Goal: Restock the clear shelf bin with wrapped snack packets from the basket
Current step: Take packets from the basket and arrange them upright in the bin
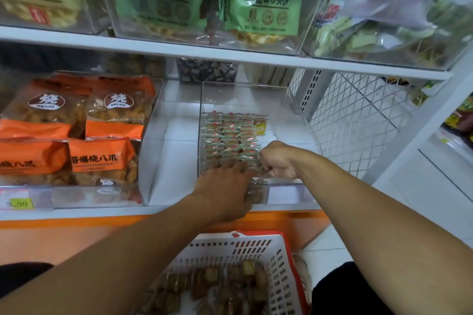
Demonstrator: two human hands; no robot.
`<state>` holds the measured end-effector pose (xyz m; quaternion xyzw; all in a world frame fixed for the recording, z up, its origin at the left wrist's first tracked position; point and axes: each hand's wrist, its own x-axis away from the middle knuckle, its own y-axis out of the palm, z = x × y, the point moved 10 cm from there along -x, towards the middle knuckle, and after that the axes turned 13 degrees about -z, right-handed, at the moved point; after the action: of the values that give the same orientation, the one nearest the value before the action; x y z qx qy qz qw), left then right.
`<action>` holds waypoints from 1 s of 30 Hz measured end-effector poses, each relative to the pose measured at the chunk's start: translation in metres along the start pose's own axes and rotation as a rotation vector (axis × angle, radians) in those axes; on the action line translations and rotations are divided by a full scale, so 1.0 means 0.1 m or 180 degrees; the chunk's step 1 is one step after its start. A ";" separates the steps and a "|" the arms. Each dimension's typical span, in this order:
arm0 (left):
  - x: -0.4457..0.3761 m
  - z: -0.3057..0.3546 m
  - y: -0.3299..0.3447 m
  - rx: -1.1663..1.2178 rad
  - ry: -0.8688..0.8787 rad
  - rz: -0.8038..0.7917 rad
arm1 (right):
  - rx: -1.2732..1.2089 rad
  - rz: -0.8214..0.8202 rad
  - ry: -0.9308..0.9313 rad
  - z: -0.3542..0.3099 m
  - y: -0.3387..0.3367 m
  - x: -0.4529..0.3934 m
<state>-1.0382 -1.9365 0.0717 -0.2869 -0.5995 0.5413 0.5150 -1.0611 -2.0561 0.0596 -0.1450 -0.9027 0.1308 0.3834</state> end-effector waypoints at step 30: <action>1.34 -0.45 4.27 0.1290 -0.0711 -0.2509 | 0.3603 -0.2200 -0.0368 3.17 3.50 -0.37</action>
<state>-1.1286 -1.6935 -0.2961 0.1298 -0.5968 0.4381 0.6596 -1.2119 -1.7858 -0.2990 0.3837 -0.7084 0.4617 0.3713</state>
